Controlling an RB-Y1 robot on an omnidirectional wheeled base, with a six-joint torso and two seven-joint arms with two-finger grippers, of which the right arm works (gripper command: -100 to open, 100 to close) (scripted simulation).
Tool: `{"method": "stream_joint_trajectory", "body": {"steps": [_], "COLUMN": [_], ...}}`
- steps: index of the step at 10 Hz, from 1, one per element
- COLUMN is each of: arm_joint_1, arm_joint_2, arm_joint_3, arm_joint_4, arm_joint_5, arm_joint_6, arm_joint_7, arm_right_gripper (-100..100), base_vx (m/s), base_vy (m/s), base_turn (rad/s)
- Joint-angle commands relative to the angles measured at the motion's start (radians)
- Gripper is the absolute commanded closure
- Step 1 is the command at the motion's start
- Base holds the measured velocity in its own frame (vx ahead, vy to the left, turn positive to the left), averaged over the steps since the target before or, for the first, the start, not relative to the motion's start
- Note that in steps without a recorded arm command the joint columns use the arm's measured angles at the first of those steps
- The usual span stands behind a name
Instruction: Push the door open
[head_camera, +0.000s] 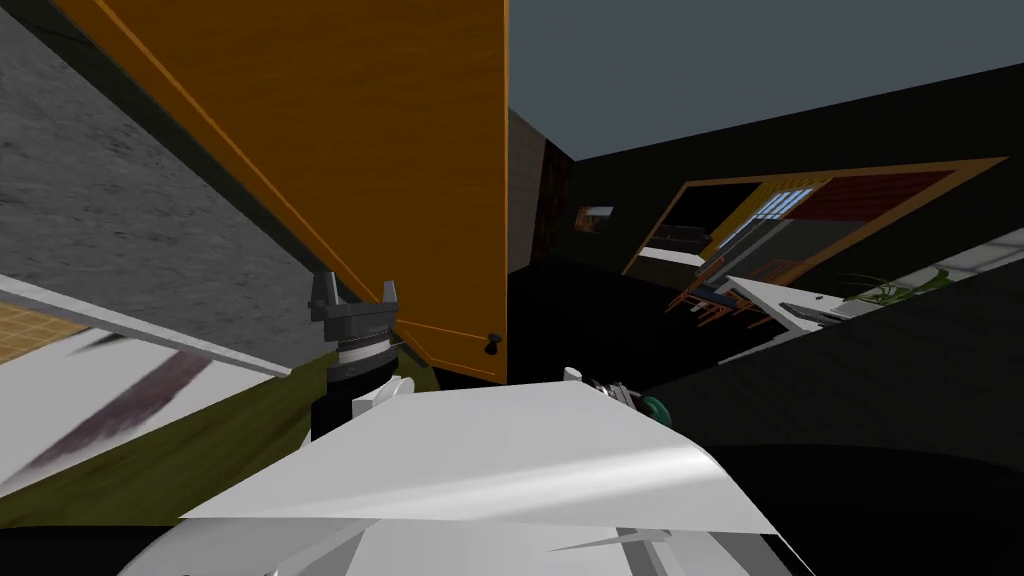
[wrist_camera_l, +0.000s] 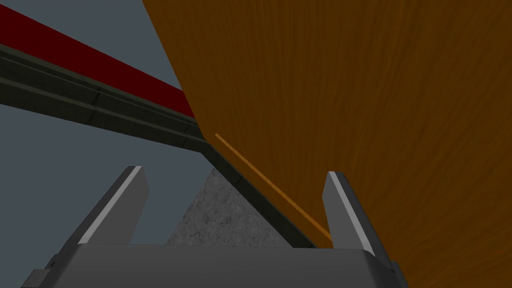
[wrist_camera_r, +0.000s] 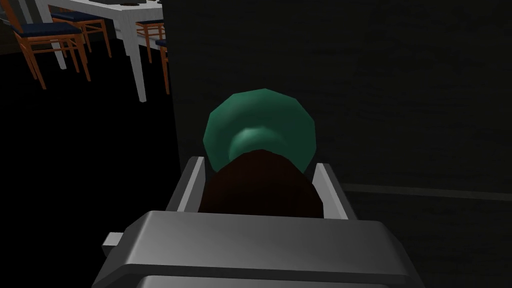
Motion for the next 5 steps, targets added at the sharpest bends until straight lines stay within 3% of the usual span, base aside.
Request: {"method": "stream_joint_trajectory", "body": {"steps": [1, 3, 5], "arm_joint_1": [-0.003, -0.009, -0.017], "arm_joint_2": [-0.014, -0.04, -0.063], "arm_joint_3": [-0.001, -0.004, -0.007], "arm_joint_4": [0.003, 0.011, 0.02], "arm_joint_5": [-0.005, -0.016, -0.029], "arm_joint_6": [-0.004, -0.013, -0.024], "arm_joint_7": [-0.001, -0.004, -0.008], "arm_right_gripper": [100, 100, 100], "base_vx": [-0.128, -0.223, -0.166], "base_vy": [-0.013, -0.006, -0.028], "base_turn": [0.117, 0.185, 0.096]}}
